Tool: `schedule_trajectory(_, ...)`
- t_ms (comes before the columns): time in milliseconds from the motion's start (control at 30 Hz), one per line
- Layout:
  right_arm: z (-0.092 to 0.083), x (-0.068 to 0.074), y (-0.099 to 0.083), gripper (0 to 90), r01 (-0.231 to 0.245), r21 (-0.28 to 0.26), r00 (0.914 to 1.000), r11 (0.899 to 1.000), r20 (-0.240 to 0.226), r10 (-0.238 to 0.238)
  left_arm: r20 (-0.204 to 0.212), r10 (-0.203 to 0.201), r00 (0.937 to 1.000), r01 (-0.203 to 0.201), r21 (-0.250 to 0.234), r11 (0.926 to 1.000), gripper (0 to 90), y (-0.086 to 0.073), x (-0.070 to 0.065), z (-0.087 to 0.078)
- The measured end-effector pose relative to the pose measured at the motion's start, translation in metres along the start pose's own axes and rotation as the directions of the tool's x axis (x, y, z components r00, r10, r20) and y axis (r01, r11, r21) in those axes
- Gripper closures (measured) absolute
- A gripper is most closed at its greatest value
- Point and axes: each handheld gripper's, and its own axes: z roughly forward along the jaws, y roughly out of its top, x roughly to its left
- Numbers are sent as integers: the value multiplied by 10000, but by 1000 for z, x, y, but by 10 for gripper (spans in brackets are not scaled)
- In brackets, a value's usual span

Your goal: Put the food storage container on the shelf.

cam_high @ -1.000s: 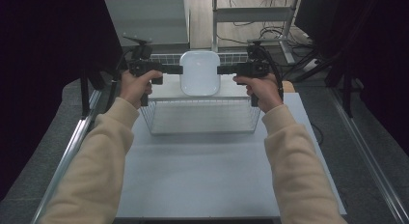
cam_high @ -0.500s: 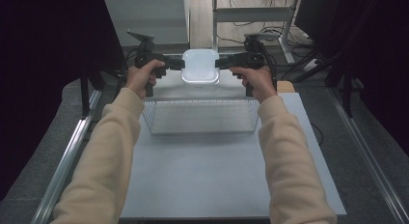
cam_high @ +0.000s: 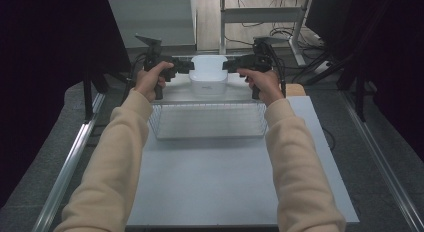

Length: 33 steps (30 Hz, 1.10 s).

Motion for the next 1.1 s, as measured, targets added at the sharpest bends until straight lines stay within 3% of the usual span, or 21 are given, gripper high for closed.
schedule_trajectory(67,0,3,-1,553,98,-136,10000,9999,12,-98,-262,119,9996,-120,-25,9999,586,-1,-2,1)
schedule_trajectory(100,-2,6,-1,469,311,-276,9993,9991,220,-305,-602,294,9978,-307,-200,9993,501,-2,-4,-1)
schedule_trajectory(133,-2,6,-1,469,311,-276,9993,9991,220,-305,-602,294,9978,-307,-200,9993,469,-2,-4,-1)
schedule_trajectory(167,-6,10,-2,426,717,-431,9968,9965,392,-700,-951,542,9940,-591,-492,9970,429,-3,-7,-6)
schedule_trajectory(200,-9,13,-3,412,1077,-415,9927,9933,588,-1052,-951,542,9940,-591,-492,9970,407,-3,-7,-6)
schedule_trajectory(233,-13,15,-3,396,1446,-359,9866,9888,817,-1413,-1166,860,9895,-948,-726,9928,390,-4,-12,-13)
schedule_trajectory(267,-13,15,-3,396,1446,-359,9866,9888,817,-1413,-1166,860,9895,-948,-726,9928,378,-4,-12,-13)
schedule_trajectory(333,-20,18,-6,373,2082,-210,9722,9779,1144,-2045,-1351,1319,9820,-1465,-1045,9837,364,-8,-20,-23)
schedule_trajectory(433,-35,24,-13,344,2949,-261,9498,9552,1178,-2900,-1575,1979,9675,-2183,-1247,9679,343,-19,-32,-35)
schedule_trajectory(500,-38,26,-15,338,3117,-289,9448,9498,1158,-3065,-1593,2065,9654,-2275,-1272,9654,335,-23,-34,-38)
schedule_trajectory(533,-41,28,-17,333,3284,-318,9393,9440,1156,-3229,-1736,2207,9598,-2438,-1253,9617,331,-27,-36,-40)
schedule_trajectory(600,-48,31,-24,328,3678,-504,9263,9285,1075,-3611,-2202,2599,9402,-2878,-1052,9519,326,-35,-39,-44)
schedule_trajectory(633,-52,34,-30,323,3895,-540,9186,9195,961,-3834,-2586,2960,9195,-3286,-927,9399,324,-43,-43,-47)
schedule_trajectory(667,-52,34,-30,323,3895,-540,9186,9195,961,-3834,-2586,2960,9195,-3286,-927,9399,323,-43,-43,-47)
schedule_trajectory(733,-55,35,-37,304,4167,-401,9064,9082,946,-4117,-2563,3169,9132,-3478,-849,9337,322,-50,-44,-50)
schedule_trajectory(833,-60,37,-54,284,4608,-362,8837,8868,1113,-4547,-2722,3559,8940,-3881,-738,9186,319,-67,-47,-56)
schedule_trajectory(900,-61,37,-57,282,4667,-363,8802,8837,1165,-4600,-2662,3673,8912,-3981,-709,9146,318,-72,-48,-58)
schedule_trajectory(967,-64,36,-67,277,4872,-375,8683,8725,1271,-4794,-2682,3913,8803,-4216,-640,9045,315,-82,-50,-60)
schedule_trajectory(1000,-66,34,-76,277,5044,-418,8579,8624,1377,-4951,-2748,4182,8658,-4467,-476,8934,311,-92,-52,-62)
schedule_trajectory(1033,-68,32,-80,276,5096,-437,8547,8593,1403,-4997,-2748,4182,8658,-4467,-476,8934,309,-92,-52,-62)
schedule_trajectory(1100,-69,30,-85,275,5145,-443,8517,8564,1421,-5043,-2807,4396,8532,-4668,-350,8837,306,-103,-54,-63)
